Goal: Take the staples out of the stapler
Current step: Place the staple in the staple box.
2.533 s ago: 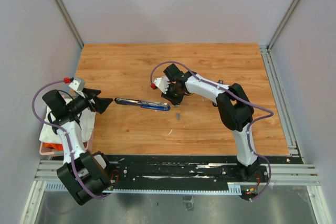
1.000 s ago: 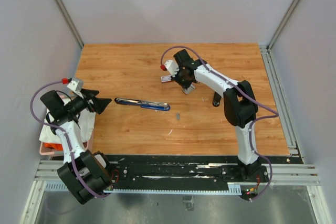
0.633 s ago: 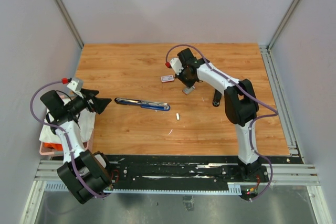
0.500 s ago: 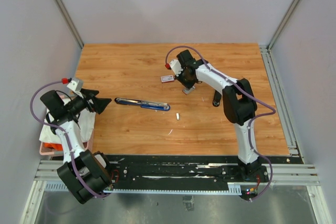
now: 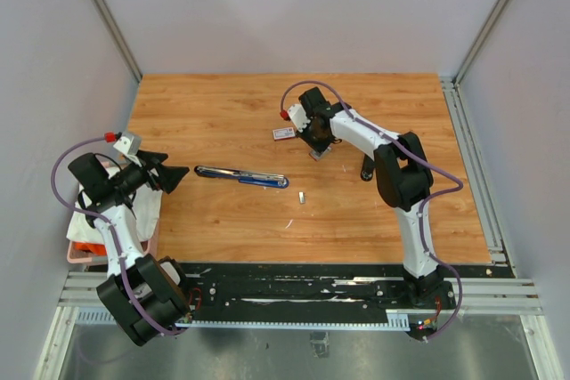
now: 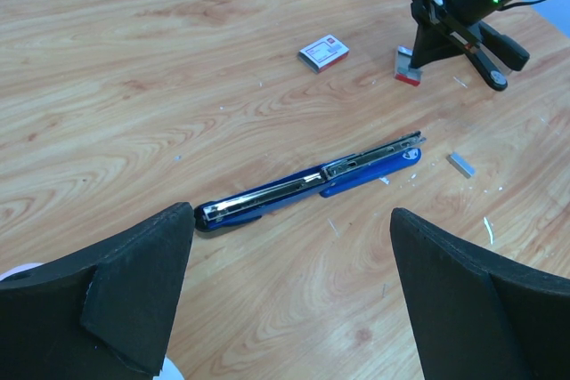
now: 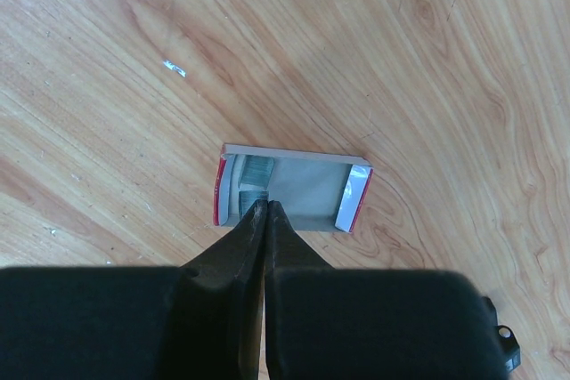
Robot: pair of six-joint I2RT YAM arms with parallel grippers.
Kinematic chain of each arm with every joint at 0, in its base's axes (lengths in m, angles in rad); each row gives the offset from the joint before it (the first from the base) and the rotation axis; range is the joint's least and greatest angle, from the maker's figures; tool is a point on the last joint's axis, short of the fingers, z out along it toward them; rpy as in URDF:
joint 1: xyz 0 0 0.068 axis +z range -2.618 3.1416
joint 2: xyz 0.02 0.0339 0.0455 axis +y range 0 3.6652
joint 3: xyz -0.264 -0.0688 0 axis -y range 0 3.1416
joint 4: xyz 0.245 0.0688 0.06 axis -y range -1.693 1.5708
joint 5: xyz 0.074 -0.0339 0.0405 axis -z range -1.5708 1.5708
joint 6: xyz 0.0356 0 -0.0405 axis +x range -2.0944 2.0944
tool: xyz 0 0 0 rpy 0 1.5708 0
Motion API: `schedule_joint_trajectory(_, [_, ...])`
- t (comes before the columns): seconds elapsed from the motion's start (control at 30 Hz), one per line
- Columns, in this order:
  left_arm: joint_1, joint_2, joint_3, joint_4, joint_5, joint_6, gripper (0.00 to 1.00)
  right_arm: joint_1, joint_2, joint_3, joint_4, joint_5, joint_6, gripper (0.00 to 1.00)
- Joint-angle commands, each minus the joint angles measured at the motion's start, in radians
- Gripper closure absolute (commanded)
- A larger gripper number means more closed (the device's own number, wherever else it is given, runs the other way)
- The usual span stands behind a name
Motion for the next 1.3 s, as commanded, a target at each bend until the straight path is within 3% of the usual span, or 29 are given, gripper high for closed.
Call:
schedule_joint_trajectory(0.0, [0.007, 0.005, 0.031, -0.006, 0.023, 0.015, 0.02, -0.003, 0.01, -0.015, -0.001, -0.011, 0.026, 0.99])
schedule_joint_trajectory(1.27, [0.007, 0.022, 0.032, -0.009, 0.026, 0.019, 0.02, 0.028, -0.049, -0.03, -0.004, 0.084, 0.047, 0.95])
